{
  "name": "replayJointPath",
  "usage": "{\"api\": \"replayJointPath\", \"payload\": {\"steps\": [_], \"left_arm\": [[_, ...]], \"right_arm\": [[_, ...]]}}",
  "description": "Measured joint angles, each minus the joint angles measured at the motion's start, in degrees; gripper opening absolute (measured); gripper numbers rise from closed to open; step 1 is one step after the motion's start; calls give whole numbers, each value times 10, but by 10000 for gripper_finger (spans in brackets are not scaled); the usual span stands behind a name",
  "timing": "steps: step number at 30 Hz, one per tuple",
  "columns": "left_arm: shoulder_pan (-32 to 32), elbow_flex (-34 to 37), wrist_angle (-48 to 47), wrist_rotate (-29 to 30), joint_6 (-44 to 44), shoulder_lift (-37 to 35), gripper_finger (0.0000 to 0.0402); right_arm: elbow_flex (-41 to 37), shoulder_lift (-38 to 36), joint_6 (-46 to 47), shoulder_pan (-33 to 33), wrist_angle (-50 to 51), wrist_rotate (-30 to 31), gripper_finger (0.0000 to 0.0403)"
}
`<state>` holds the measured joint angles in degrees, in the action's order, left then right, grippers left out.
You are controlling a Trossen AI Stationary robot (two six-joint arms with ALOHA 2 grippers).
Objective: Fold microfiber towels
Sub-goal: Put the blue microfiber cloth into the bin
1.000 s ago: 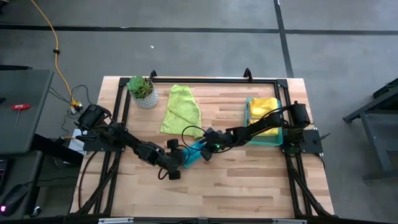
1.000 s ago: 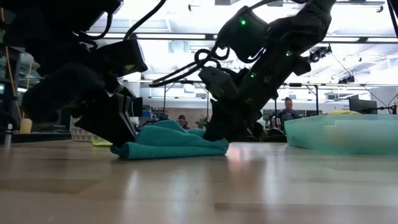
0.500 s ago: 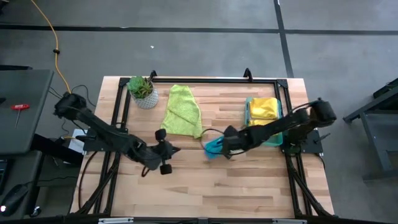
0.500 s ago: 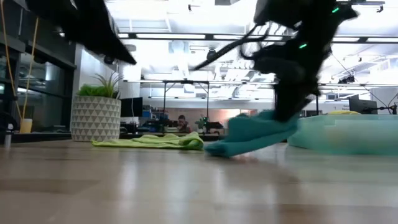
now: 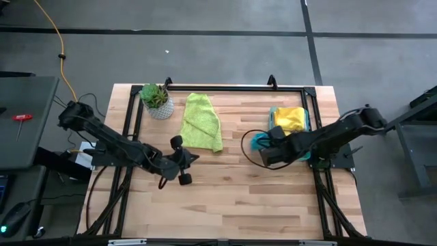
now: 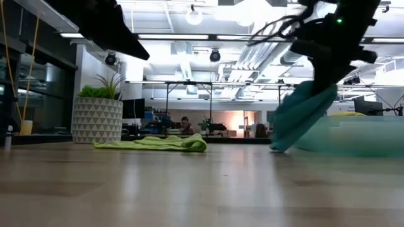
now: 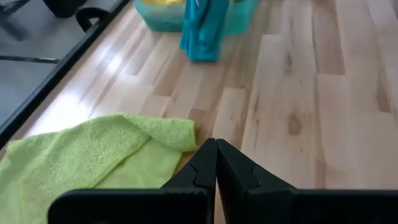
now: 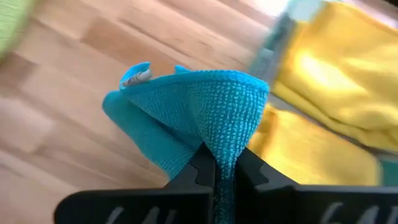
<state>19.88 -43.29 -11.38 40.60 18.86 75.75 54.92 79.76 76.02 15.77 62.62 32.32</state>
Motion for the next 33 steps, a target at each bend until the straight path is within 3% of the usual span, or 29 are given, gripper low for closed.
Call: {"api": "replayJointPath", "payload": {"steps": [15,22,33], "left_arm": [[-4,0,0,-10,-1,5,0],[-4,0,0,-10,0,5,0],[-3,-1,1,-11,-4,5,0]], "right_arm": [[1,-25,83,4,238,-105,0],[-6,-22,90,4,214,-122,0],[-98,-22,107,4,133,-180,0]]}}
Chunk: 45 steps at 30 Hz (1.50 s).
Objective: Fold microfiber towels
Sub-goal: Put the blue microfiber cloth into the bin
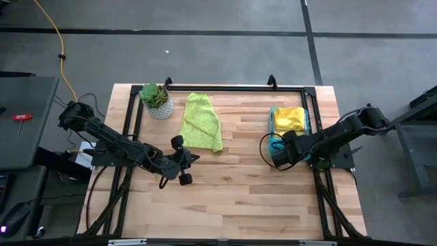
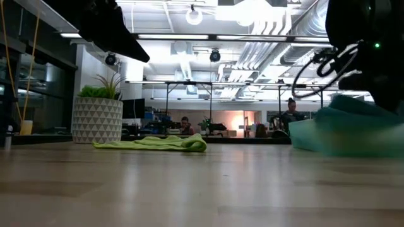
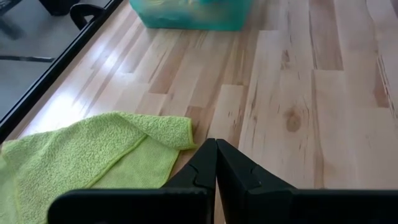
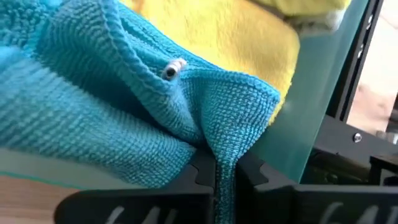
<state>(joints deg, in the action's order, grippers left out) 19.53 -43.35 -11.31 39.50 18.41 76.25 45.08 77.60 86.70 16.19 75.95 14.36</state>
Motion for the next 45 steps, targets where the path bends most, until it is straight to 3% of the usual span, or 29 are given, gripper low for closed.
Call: {"api": "replayJointPath", "payload": {"steps": [5,16,22,33,39,45], "left_arm": [[0,0,2,0,0,0,0],[0,0,2,0,0,0,0],[0,0,2,0,0,0,0],[0,0,2,1,-2,0,0],[0,0,2,1,-1,0,0],[0,0,2,1,-1,0,0]], "right_arm": [[-25,0,-15,0,-9,-40,0],[-27,0,-21,0,-40,-41,6],[-28,0,-17,0,-49,-51,46],[-21,-3,15,0,0,-40,160],[25,-3,33,0,79,-4,173],[36,-3,-9,0,9,4,164]]}}
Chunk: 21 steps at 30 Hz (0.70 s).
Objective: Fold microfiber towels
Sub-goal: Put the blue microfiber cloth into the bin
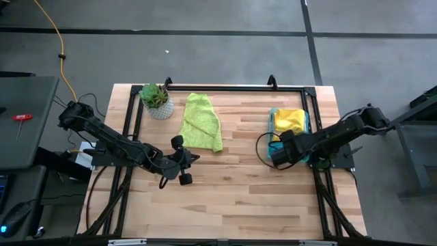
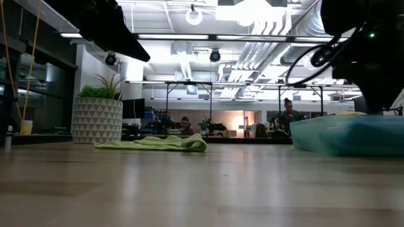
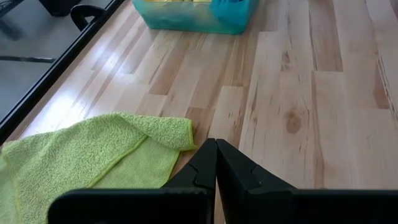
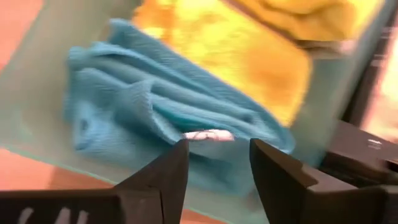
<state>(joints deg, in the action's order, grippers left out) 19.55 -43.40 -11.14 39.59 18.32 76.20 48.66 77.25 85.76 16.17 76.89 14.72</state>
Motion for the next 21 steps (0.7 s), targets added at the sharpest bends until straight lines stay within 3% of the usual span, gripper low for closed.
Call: {"api": "replayJointPath", "payload": {"steps": [12,16,21], "left_arm": [[0,0,0,-12,0,0,0],[0,0,0,-12,0,0,0],[0,0,0,-11,-10,0,0]], "right_arm": [[-97,0,-8,-21,-181,16,93],[-95,0,-8,-18,-172,43,87],[-33,-5,-8,11,-98,144,87]]}}
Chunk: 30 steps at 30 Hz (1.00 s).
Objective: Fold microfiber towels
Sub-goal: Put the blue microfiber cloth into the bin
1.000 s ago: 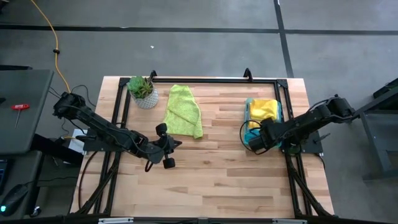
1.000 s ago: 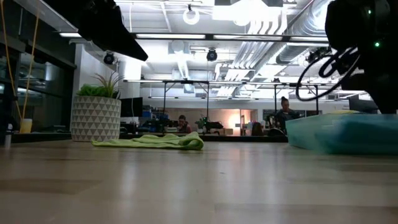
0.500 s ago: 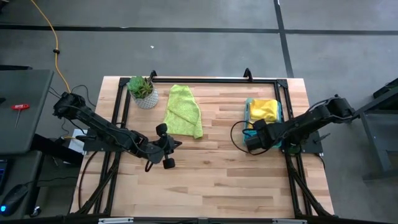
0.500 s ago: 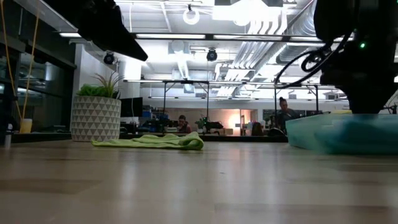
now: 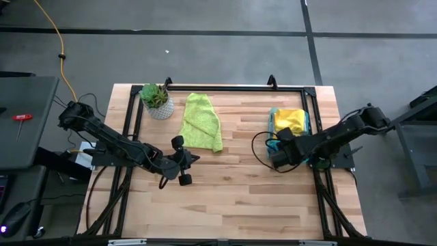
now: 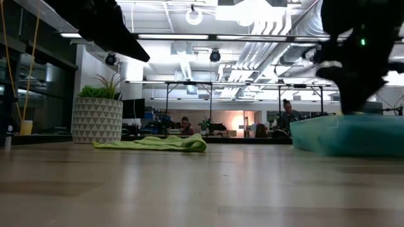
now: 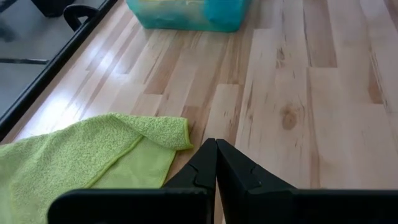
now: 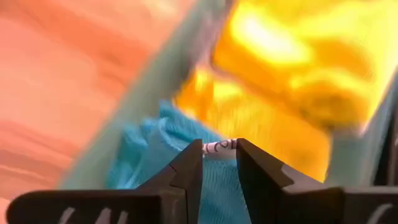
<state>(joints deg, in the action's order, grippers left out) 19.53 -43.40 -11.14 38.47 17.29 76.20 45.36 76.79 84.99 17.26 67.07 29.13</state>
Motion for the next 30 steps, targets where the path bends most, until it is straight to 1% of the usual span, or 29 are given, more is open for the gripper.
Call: {"api": "replayJointPath", "payload": {"steps": [3,6,8,9,10,12,14,16,19,25,30], "left_arm": [[0,0,-1,12,-10,0,0],[0,0,-10,15,-19,-2,0],[2,0,-17,15,-18,-4,0],[4,-1,-24,14,-15,-5,0],[6,0,-34,13,-14,-8,0],[10,0,-35,12,-9,-13,0],[13,-1,-37,12,-5,-13,0],[13,0,-36,12,-5,-13,0],[11,0,-37,13,-5,-13,0],[7,0,-36,12,1,-13,0],[7,0,-36,12,5,-13,0]], "right_arm": [[37,-4,-1,28,11,81,87],[54,-6,-27,62,-58,185,87],[52,-5,-79,82,-139,245,87],[49,-3,-116,90,-190,266,87],[44,-3,-158,94,-235,278,87],[44,-2,-223,95,-281,287,87],[45,-3,-235,90,-283,289,87],[50,-4,-221,85,-254,277,87],[53,-4,-161,78,-178,245,87],[53,-4,-12,78,-21,188,87],[53,-4,70,79,79,98,87]]}}
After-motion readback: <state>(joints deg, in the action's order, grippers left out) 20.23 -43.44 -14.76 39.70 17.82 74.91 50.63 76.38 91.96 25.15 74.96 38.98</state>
